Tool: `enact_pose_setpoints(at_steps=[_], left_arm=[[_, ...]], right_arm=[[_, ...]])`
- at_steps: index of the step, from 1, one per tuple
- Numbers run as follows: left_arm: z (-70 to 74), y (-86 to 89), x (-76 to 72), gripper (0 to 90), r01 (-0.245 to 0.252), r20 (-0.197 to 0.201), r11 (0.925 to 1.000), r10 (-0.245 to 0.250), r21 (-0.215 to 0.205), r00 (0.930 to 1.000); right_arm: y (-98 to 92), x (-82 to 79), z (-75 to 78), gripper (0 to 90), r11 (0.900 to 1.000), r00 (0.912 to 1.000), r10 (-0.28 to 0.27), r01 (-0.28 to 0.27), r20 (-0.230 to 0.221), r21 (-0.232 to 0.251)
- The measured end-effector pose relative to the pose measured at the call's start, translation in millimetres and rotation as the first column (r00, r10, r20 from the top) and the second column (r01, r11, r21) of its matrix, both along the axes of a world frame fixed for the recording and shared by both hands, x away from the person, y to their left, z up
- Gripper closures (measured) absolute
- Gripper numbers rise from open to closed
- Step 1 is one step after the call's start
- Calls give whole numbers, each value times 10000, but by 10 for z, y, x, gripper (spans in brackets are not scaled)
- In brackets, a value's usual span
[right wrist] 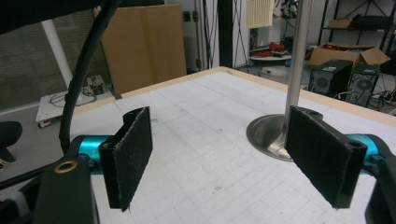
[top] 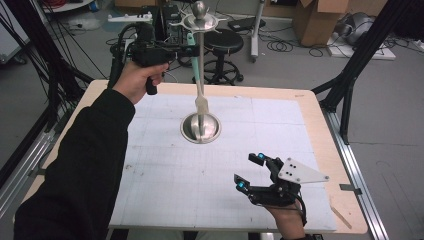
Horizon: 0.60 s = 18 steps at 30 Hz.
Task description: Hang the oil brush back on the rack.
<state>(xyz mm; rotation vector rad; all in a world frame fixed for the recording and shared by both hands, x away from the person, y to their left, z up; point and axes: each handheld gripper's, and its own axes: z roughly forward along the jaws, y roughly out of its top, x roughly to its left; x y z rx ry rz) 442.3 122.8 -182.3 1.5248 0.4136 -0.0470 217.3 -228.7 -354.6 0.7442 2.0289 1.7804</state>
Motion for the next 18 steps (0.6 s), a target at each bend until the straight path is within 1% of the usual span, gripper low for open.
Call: enact_pose_setpoints(at_steps=[1,6,11,13,18], left_arm=[[4,8,1,826,110,12,9999,-110,-124,9999],[8,46,21,827,84,-97,9997,-86,-244,9999],[0,53,37,827,131,-164,9998,-133,-132,9998],[-7,21,26,827,227,-154,9997,-228,-73,9996],[-12,-31,26,827,265,-144,9996,-266,-68,9995]], right_arm=[[-4,-1,2,222,10000,10000,8,-8,10,29],[-2,-1,1,222,10000,10000,21,-21,20,27],[4,-2,1,222,10000,10000,48,-48,-20,10],[5,-1,1,222,10000,10000,47,-47,-8,9],[4,-3,2,222,10000,10000,51,-51,-14,38]])
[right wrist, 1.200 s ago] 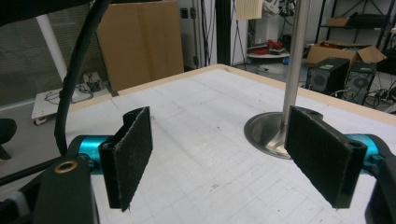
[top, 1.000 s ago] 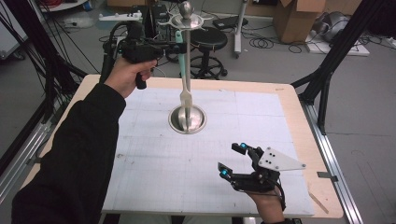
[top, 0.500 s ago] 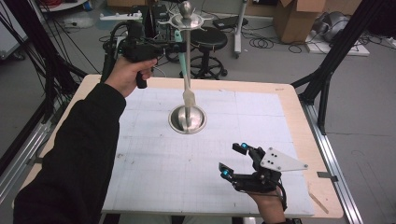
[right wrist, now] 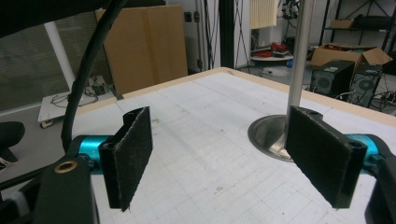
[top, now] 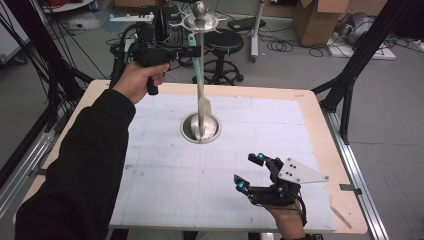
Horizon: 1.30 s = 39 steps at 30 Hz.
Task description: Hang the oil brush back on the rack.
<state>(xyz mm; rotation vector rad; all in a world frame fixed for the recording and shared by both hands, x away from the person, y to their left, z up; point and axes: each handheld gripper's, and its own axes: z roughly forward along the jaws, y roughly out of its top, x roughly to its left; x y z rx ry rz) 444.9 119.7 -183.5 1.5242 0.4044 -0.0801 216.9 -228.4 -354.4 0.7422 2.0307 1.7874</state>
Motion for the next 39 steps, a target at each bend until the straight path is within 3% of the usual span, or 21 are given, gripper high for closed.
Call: enact_pose_setpoints(at_steps=[10,16,19,23,24,25,26,27,31,35,37,39], left_arm=[[-9,-94,18,826,-108,-33,9999,109,107,9999],[-2,-94,-23,816,-337,236,9989,330,321,9992],[-53,-112,-95,645,-454,203,9962,440,750,9988],[-136,-55,-163,466,-873,242,9937,858,700,9960],[-167,-22,-196,466,-1192,414,9910,1168,614,9923],[-239,53,-269,381,-1827,686,9820,1793,474,9814],[-239,53,-269,350,-1827,686,9820,1793,474,9814],[-316,138,-344,333,-2226,851,9739,2183,452,9722],[-432,276,-475,285,-2535,920,9666,2492,384,9641],[-678,489,-707,237,-2875,770,9577,2856,147,9553],[-779,559,-808,188,-3052,931,9517,3011,337,9490],[-896,625,-926,160,-3275,1316,9440,3199,406,9383]], right_arm=[[-14,-5,3,222,10000,10000,-10,10,2,13],[-36,-3,0,222,9999,9999,-117,117,5,-4],[-43,1,-9,222,9997,9998,-215,215,22,-86],[-66,6,-24,222,9989,9991,-413,414,13,-228],[-66,6,-24,222,9989,9991,-413,414,13,-228],[-82,11,-36,222,9982,9987,-518,518,34,-302],[-89,12,-42,221,9979,9983,-576,576,-8,-305],[-98,17,-48,217,9974,9980,-636,634,-33,-332],[-121,32,-63,209,9948,9959,-907,903,-62,-477],[-135,48,-79,209,9918,9938,-1113,1107,-70,-633],[-141,58,-92,208,9895,9919,-1265,1256,-83,-719],[-153,68,-104,208,9867,9904,-1381,1371,-54,-870]])
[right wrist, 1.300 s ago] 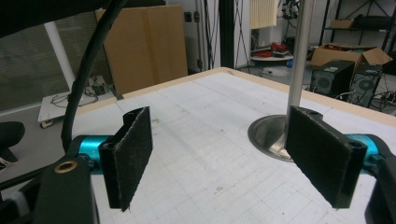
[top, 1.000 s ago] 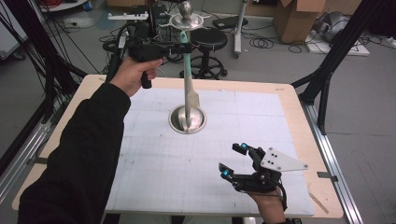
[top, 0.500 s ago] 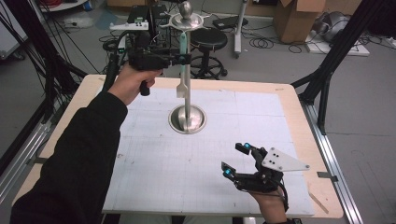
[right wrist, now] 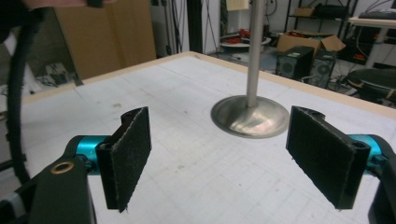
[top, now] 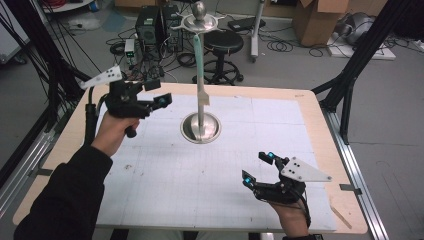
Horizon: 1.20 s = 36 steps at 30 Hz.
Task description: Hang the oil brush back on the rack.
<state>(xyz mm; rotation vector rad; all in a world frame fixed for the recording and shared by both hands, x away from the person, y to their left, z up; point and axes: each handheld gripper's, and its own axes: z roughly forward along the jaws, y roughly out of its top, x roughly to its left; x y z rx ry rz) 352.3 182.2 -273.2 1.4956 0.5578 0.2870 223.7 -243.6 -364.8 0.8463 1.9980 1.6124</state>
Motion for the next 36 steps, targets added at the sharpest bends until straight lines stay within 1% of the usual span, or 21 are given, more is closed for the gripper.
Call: enact_pose_setpoints(at_steps=[1,4,6,7,8,9,10,11,12,14,15,16,17,18,19,23,24,25,27,29,36], left_arm=[[-58,32,-57,160,-86,98,9999,85,140,9999],[-205,119,-214,160,-93,229,9962,73,867,9997],[-295,172,-320,164,-111,287,9944,81,1047,9996],[-295,172,-320,165,-111,287,9944,81,1047,9996],[-393,225,-414,173,-245,426,9968,212,764,9989],[-393,225,-414,181,-245,426,9968,212,764,9989],[-464,270,-466,181,-263,345,9976,241,638,9991],[-576,329,-542,180,-407,260,9970,390,659,9989],[-627,354,-577,179,-515,229,9960,499,725,9985],[-696,395,-628,176,-626,141,9940,616,898,9980],[-696,395,-628,173,-626,141,9940,616,898,9980],[-777,450,-698,173,-805,170,9927,792,895,9967],[-777,450,-698,173,-805,170,9927,792,895,9967],[-856,501,-751,174,-979,107,9921,973,783,9952],[-856,501,-751,173,-979,107,9921,973,783,9952],[-1043,585,-822,174,-1244,-222,9906,1258,568,9918],[-1134,626,-849,176,-1408,-309,9888,1424,489,9893],[-1134,626,-849,177,-1408,-309,9888,1424,489,9893],[-1235,665,-870,177,-1519,-510,9879,1534,323,9868],[-1242,675,-881,177,-1528,-477,9873,1547,426,9868],[-1233,710,-896,177,-1636,-380,9859,1649,347,9856]], right_arm=[[-8,4,-6,208,10000,10000,-86,86,4,-43],[-62,18,-48,209,9995,9995,-303,303,26,97],[-100,37,-82,208,9990,9990,-452,452,31,45],[-100,37,-82,208,9990,9990,-452,452,31,45],[-128,42,-104,209,9983,9983,-584,584,-13,2],[-138,45,-110,208,9978,9978,-657,657,-13,-34],[-138,45,-110,208,9978,9978,-657,657,-13,-34],[-167,57,-132,209,9967,9967,-809,808,-51,-39],[-179,61,-143,209,9963,9963,-860,860,-87,-31],[-192,62,-164,209,9958,9956,-918,918,-182,-17],[-192,62,-164,209,9958,9956,-918,918,-182,-17],[-191,63,-176,209,9955,9954,-933,930,-201,-172],[-188,59,-181,208,9955,9954,-932,927,-228,-198],[-187,58,-186,209,9952,9951,-955,950,-246,-224],[-187,58,-186,209,9952,9951,-955,950,-246,-224],[-192,56,-201,208,9949,9947,-998,994,-246,-184],[-199,52,-212,209,9949,9944,-1009,1008,-327,-40],[-199,52,-212,209,9949,9944,-1009,1008,-327,-40],[-199,47,-214,209,9943,9936,-1068,1069,-356,-6],[-195,51,-216,209,9937,9932,-1124,1124,-317,-42],[-178,64,-237,209,9935,9929,-1135,1130,-370,-144]])
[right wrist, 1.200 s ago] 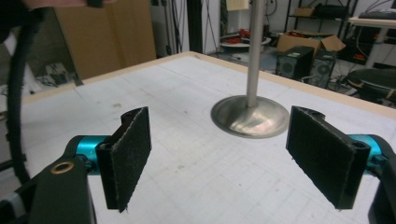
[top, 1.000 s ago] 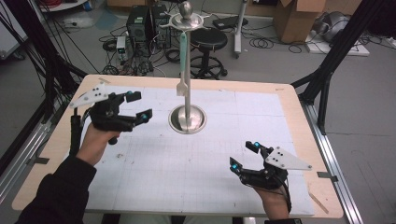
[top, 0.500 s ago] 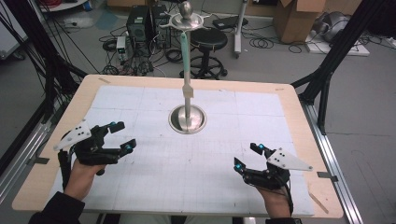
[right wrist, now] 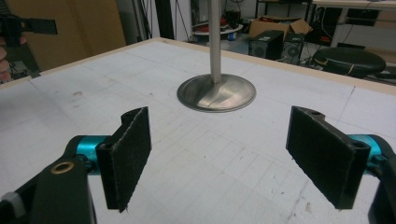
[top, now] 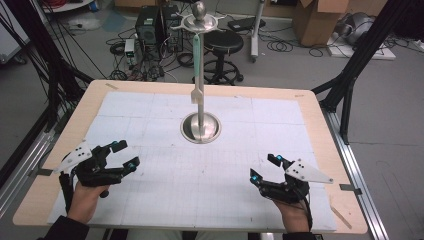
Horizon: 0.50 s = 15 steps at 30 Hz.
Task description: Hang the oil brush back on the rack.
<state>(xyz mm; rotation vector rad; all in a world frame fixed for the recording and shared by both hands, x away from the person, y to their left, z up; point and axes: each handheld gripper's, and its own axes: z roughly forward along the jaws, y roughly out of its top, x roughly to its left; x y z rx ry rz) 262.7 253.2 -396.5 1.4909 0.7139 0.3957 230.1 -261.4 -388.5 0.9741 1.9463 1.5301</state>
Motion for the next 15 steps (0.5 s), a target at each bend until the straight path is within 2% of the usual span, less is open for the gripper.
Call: enact_pose_setpoints(at_steps=[15], left_arm=[[-32,30,-9,177,-132,-62,9999,133,57,9999]], right_arm=[[-1,-9,-9,209,10000,10000,-26,25,-66,-27]])
